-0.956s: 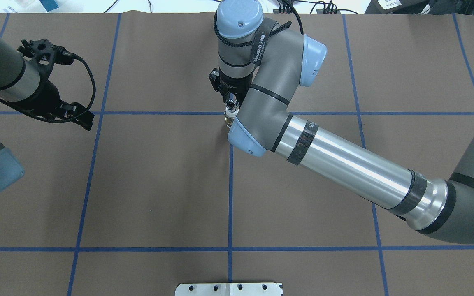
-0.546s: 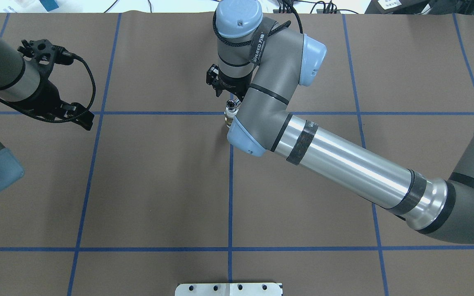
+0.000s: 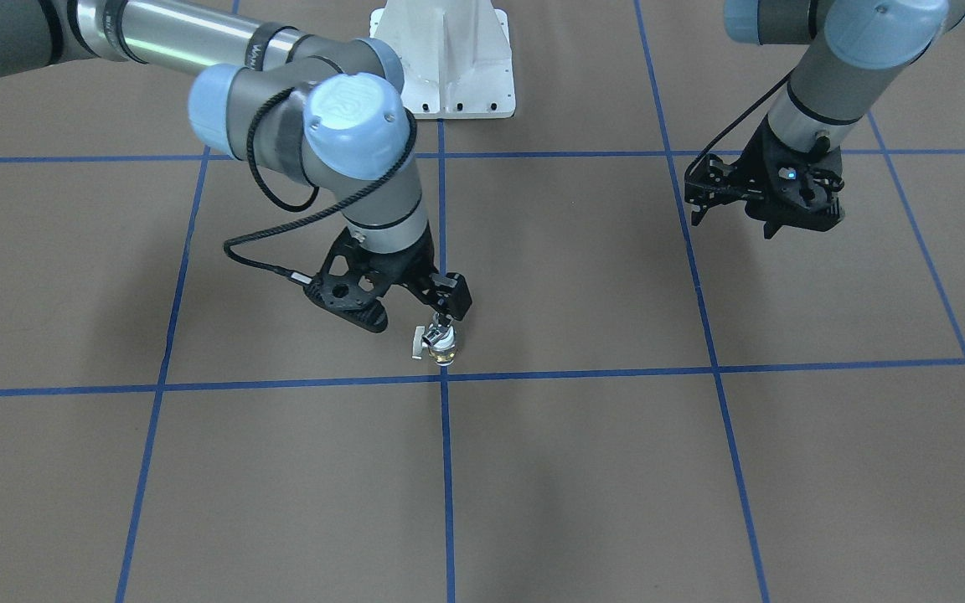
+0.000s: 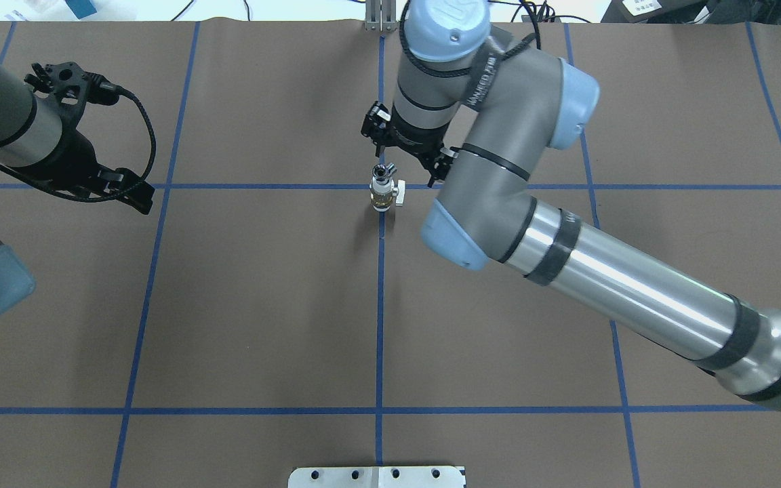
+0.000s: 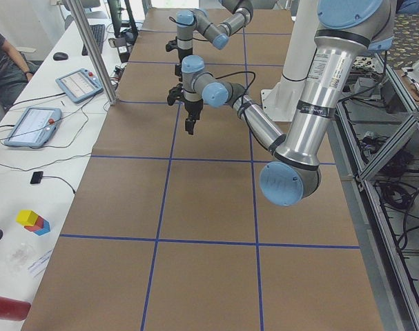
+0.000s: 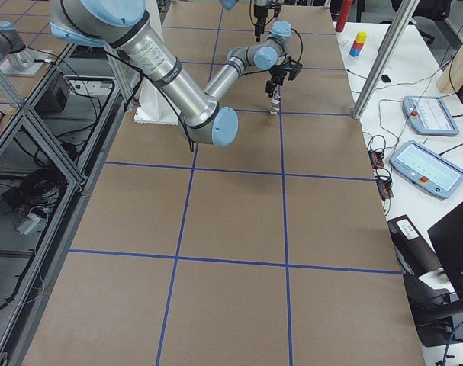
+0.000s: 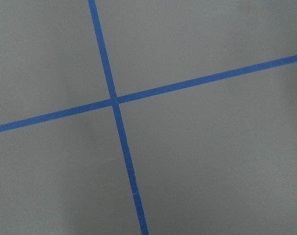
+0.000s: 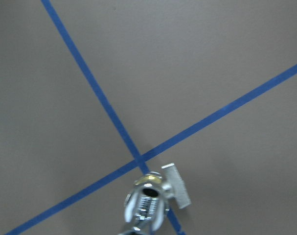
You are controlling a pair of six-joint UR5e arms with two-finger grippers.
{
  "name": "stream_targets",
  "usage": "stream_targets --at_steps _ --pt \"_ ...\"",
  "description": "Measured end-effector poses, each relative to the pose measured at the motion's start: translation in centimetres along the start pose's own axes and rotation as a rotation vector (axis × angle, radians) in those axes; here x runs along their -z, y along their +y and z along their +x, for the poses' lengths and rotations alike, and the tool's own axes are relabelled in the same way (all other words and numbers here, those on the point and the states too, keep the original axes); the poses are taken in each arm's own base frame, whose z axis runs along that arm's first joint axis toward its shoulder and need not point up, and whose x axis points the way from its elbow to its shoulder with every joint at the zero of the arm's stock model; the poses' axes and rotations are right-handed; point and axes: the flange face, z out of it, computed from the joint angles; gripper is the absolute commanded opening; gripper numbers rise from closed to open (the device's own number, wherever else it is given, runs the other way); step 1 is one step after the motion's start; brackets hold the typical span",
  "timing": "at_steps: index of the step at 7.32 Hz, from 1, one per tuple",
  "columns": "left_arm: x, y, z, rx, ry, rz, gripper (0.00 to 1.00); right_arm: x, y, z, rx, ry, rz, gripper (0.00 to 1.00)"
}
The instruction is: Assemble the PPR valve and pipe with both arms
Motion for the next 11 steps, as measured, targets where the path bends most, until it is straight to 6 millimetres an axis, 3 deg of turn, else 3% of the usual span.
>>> stream_targets --at_steps 3,5,7,8,10,11 --pt "2.2 2.5 -2.4 -0.012 0.005 0.017 1.0 2.7 -3.8 14.5 0.17 -0.001 0.029 1.0" --pt "3.7 4.2 -7.6 -0.066 -0.021 0.019 1.0 4.4 -8.4 23.2 0.281 0.032 0.042 1.0" --pt "5.7 5.9 -15.5 -0.131 -0.049 0.015 0.99 7.5 -13.6 32.8 0.359 0.042 0.025 1.0" --pt "6.3 6.7 -18.2 -0.153 -0.063 0.011 1.0 9.1 -16.1 37.7 0.397 0.036 0.017 1.0" --pt "6.5 7.4 -20.8 -0.162 -0.08 -0.006 1.0 11.9 -19.9 47.7 0.481 0.033 0.009 1.0" --pt "6.6 7.5 -21.6 -0.171 -0.087 -0.011 1.0 12.7 -20.9 51.0 0.511 0.036 0.009 1.0"
